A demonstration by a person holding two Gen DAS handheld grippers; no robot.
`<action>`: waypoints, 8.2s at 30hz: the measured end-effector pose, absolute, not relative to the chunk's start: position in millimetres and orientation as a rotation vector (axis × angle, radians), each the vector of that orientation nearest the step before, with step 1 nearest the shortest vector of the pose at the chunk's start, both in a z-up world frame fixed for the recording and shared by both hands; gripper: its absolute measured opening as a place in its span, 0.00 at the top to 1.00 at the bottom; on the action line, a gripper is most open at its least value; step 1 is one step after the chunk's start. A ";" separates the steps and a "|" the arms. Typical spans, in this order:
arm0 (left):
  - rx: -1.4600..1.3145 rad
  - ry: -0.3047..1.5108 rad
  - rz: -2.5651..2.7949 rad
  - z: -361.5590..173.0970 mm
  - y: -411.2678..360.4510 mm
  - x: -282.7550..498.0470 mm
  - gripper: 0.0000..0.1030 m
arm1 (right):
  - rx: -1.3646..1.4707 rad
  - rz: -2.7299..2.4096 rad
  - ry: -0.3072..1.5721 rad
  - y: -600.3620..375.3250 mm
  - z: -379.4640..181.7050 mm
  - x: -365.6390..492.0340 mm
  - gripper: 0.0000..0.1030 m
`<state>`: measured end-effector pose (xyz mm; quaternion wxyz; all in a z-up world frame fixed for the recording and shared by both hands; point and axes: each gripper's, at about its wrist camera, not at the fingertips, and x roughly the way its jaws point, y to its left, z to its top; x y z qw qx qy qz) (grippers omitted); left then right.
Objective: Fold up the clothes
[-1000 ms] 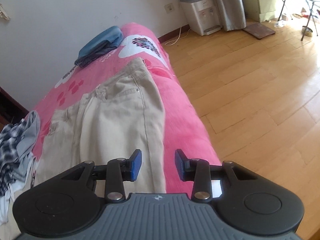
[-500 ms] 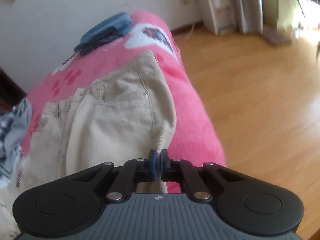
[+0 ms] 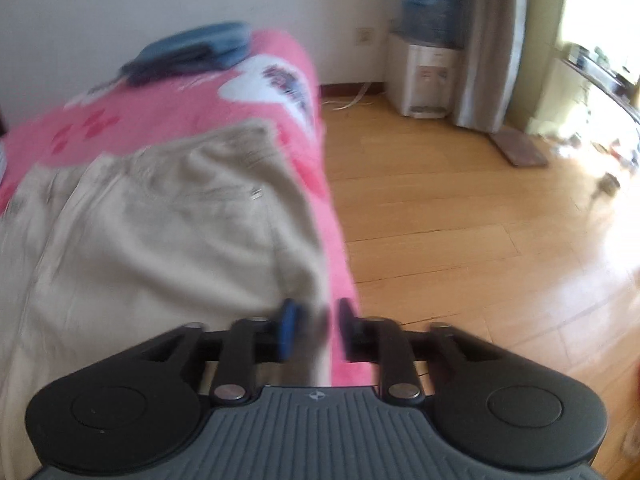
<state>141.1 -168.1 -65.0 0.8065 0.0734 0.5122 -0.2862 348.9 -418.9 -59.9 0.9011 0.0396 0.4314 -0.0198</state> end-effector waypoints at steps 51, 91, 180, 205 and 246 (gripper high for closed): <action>-0.175 1.057 -0.787 -55.6 -89.0 124.3 0.52 | 0.424 -0.070 0.861 -519.1 57.4 57.7 0.74; -0.220 0.994 -0.538 -73.1 -109.2 126.8 0.99 | 0.507 -0.031 0.867 -484.8 -66.4 78.5 0.98; -0.432 1.315 -0.774 -93.0 -156.4 22.8 1.00 | 0.568 -0.023 0.965 -486.7 -60.1 -68.2 0.99; 0.013 1.224 -0.990 -73.4 -147.8 -32.2 1.00 | 0.544 -0.203 0.938 -494.2 -16.5 -116.9 0.75; -0.440 1.184 -0.979 -19.8 -142.5 -32.3 1.00 | 0.797 -0.169 0.818 -497.5 -41.1 -204.3 0.75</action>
